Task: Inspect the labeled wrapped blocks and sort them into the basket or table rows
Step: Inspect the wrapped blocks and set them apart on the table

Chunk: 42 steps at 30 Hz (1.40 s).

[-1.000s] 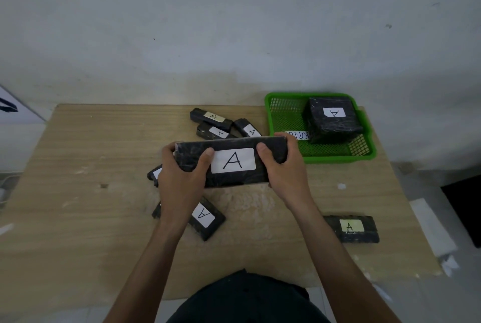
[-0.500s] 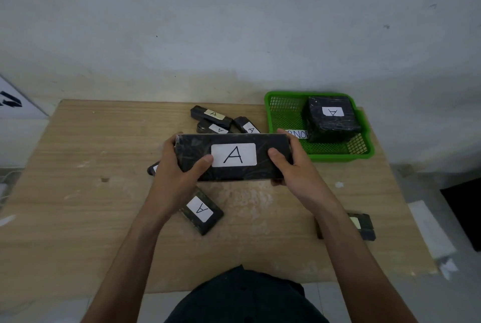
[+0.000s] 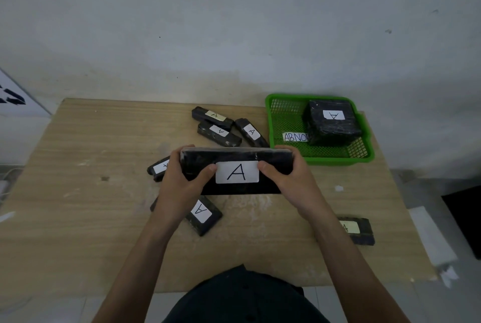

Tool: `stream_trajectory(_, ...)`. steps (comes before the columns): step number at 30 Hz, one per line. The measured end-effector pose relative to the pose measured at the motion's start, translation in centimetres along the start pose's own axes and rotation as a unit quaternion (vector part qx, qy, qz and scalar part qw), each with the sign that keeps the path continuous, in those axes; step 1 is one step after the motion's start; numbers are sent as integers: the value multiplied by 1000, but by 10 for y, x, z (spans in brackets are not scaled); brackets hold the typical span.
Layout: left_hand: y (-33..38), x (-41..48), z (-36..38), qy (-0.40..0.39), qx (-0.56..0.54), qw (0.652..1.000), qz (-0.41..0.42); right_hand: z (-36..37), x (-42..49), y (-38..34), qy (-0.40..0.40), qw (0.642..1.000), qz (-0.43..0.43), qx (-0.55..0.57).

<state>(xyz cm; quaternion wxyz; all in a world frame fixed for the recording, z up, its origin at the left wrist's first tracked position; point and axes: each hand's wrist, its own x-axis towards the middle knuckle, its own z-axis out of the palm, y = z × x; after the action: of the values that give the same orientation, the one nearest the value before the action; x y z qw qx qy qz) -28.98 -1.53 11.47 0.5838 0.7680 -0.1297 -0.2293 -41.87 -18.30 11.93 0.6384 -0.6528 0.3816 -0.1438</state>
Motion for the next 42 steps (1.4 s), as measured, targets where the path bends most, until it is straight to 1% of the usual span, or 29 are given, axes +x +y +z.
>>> stream_trajectory(2, -1, 0, 4, 10, -6, 1000, -3, 3, -1, 2, 19, 1000, -5, -17)
stream_trajectory(4, -3, -1, 5, 8, -13, 1000, -7, 4, -2, 4, 5, 1000, 8, -24)
stream_trajectory(7, -5, -4, 5, 7, -25, 1000, -7, 3, -6, 6, -17, 999, 39, -3)
stream_trajectory(10, -1, -7, 8, 17, -67, 997, -27, 6, -10, 6, 14, 999, 32, 13)
stream_trajectory(15, 9, -10, 22, 92, -107, 989, -50, 20, -9, 4, 82, 993, 64, 52)
stream_trajectory(18, 10, -12, 28, 145, -114, 982, -44, 27, -7, 2, 99, 987, 85, 89)
stream_trajectory(23, 9, -16, 34, 172, -135, 976, -11, 34, -6, -2, 129, 981, 65, 130)
stream_trajectory(31, 4, -15, 35, 170, -133, 976, -7, 33, -4, -1, 131, 984, 41, 111)
stream_trajectory(35, 5, -10, 33, 169, -136, 976, -8, 32, -3, 0, 121, 983, 54, 123)
stream_trajectory(42, 2, -8, 28, 147, -151, 977, 23, 25, 3, 6, 96, 990, 47, 89)
